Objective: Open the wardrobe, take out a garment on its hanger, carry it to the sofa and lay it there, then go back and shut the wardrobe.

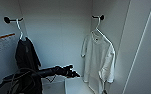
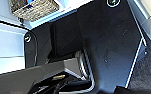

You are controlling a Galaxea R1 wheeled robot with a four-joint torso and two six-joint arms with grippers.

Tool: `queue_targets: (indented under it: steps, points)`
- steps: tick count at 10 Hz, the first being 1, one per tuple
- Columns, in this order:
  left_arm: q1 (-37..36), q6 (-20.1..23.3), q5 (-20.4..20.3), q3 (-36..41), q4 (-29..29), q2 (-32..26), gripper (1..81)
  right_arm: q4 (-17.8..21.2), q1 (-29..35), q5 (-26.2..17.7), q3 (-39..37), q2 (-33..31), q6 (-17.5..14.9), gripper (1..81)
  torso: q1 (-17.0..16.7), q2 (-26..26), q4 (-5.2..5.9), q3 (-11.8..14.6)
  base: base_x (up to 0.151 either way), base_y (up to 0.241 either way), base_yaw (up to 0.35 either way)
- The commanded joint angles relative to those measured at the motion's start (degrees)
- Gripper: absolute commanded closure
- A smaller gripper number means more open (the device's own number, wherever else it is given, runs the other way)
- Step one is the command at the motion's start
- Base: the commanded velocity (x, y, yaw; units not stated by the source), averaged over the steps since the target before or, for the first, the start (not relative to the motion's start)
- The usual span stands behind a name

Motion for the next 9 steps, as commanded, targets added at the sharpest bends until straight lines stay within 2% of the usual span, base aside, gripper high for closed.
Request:
queue_targets:
  steps: [1,3,5,9]
  points:
    - [-17.53,-9.17,-1.66,1.10,-0.26,3.26,1.0,0.22,2.61,-1.75,0.26,0.13,0.40,1.0,0.00,0.00,0.00,0.00,0.000,0.000,0.000]
    - [-21.66,-14.46,-3.61,0.66,-0.34,4.59,1.0,0.21,2.52,-1.66,0.26,0.21,0.40,1.0,0.00,0.02,0.00,0.00,0.000,0.000,0.000]
    - [-24.66,-20.87,-7.56,1.01,-0.52,5.03,1.0,0.04,2.78,-1.75,0.26,0.65,0.40,1.0,0.00,0.02,0.00,0.00,0.000,0.000,0.000]
    - [-28.97,-29.66,-16.26,1.45,-0.78,6.17,1.0,0.04,2.78,-1.93,0.09,0.92,0.57,1.0,0.00,0.02,0.00,0.00,0.000,0.000,0.000]
